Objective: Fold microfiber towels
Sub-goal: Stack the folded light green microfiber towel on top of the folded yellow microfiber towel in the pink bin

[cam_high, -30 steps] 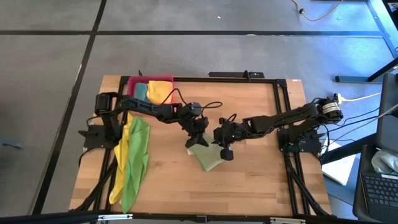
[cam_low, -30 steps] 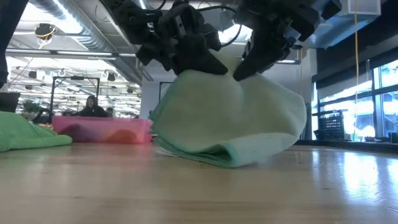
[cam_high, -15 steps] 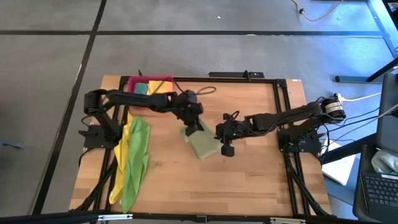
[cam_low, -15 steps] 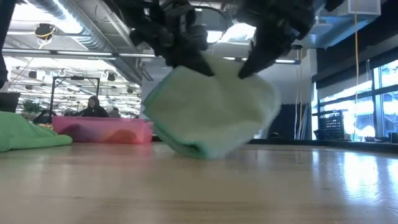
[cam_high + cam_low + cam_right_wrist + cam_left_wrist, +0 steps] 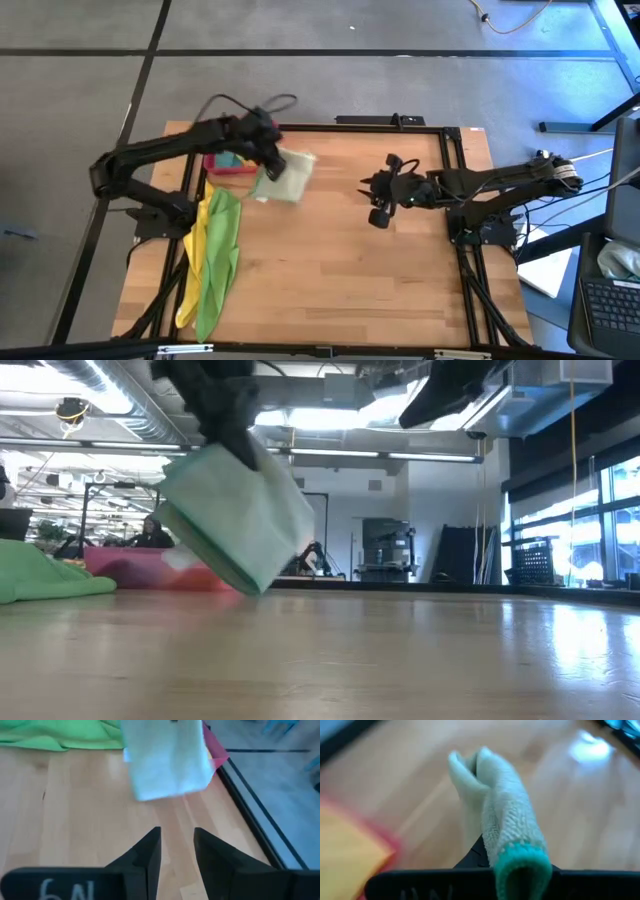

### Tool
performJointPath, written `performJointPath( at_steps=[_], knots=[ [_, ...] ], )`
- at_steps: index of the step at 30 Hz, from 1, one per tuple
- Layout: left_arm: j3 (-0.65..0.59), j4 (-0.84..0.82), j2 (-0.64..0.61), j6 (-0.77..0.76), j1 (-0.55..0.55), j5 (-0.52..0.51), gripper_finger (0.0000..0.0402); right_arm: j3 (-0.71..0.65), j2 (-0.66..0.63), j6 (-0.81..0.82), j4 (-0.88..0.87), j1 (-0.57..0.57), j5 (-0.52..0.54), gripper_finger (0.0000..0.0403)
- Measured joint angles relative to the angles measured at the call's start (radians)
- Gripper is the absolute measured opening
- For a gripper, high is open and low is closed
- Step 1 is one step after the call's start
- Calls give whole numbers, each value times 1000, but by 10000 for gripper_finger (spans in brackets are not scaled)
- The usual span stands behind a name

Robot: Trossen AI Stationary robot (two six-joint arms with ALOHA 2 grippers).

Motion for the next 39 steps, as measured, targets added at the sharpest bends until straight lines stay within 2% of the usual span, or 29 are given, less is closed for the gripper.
performJointPath(
  at_steps=[5,8,17,20,31,39],
  knots=[
    [0,-124,-104,88,137,-105,0,-2,8,-42,-19,-10,-2,116],
    [0,-163,-126,163,240,-132,0,-2,20,-37,-27,-36,0,116],
    [0,-128,-85,362,501,-127,0,-2,21,39,-26,-127,44,116],
    [0,-119,-40,422,566,-83,0,-2,21,40,-26,-151,43,116],
    [0,-91,187,523,661,-34,0,-2,21,44,-26,-182,41,116],
    [-1,-69,244,601,689,-41,0,-2,21,94,-35,-182,41,116]
  ],
)
